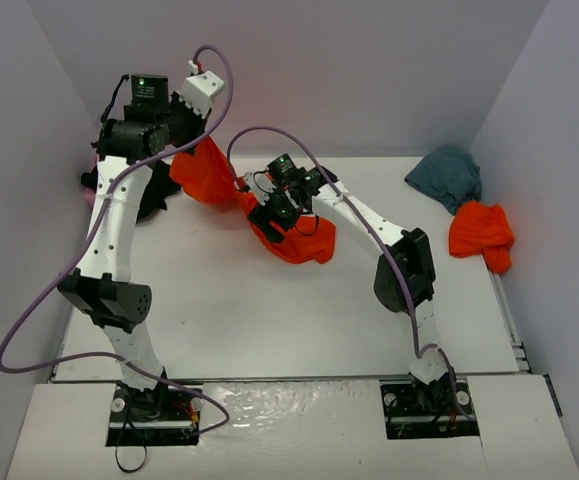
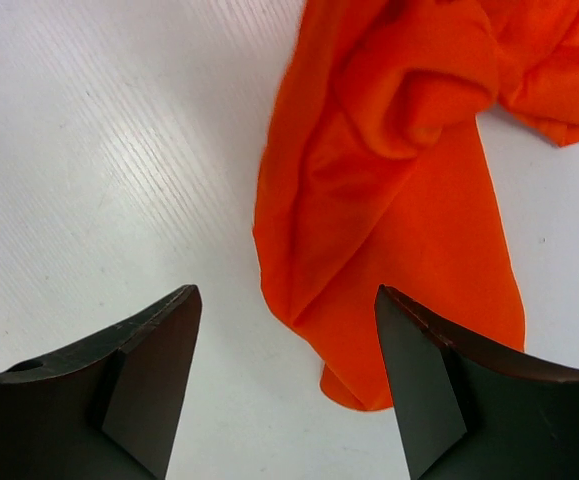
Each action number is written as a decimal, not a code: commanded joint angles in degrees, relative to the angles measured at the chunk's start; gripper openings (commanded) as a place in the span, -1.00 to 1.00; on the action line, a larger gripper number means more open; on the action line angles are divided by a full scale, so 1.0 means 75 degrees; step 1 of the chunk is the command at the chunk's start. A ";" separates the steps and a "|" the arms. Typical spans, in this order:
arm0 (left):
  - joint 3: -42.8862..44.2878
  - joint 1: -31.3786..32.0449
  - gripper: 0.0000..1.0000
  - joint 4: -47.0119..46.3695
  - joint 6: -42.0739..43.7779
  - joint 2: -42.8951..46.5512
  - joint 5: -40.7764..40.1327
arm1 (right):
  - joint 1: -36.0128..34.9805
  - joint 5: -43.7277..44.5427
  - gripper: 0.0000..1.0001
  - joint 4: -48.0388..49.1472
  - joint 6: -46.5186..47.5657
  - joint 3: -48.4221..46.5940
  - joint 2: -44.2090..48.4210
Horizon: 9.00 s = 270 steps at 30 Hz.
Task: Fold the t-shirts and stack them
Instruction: Flatten the tshirt out
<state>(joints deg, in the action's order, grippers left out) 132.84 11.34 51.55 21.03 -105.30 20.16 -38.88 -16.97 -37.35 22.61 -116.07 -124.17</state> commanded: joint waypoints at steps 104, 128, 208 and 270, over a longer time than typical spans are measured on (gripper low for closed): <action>-0.0434 -0.1794 -1.00 0.0039 -0.0424 0.2808 0.0456 | -0.1011 -0.1619 -0.49 0.1376 -0.0748 -0.3121 -0.2978; -0.1543 -0.1794 -1.00 0.0051 -0.0250 0.3647 -0.0180 | -0.1745 -0.0595 -0.99 0.1597 -0.1448 -0.3726 -0.4344; -0.3509 -0.1688 -1.00 -0.0416 -0.0026 0.3469 0.0652 | 0.0637 -0.3246 -0.17 -0.0808 -0.0179 0.1298 -0.0576; -0.3632 -0.1641 -1.00 -0.0416 0.0103 0.3327 0.0559 | 0.0701 -0.2603 0.02 -0.1753 0.0642 0.0267 -0.1074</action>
<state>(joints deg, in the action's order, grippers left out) 104.74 -1.19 52.00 21.89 -81.76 24.12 -33.02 -36.80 -47.06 26.92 -115.56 -137.11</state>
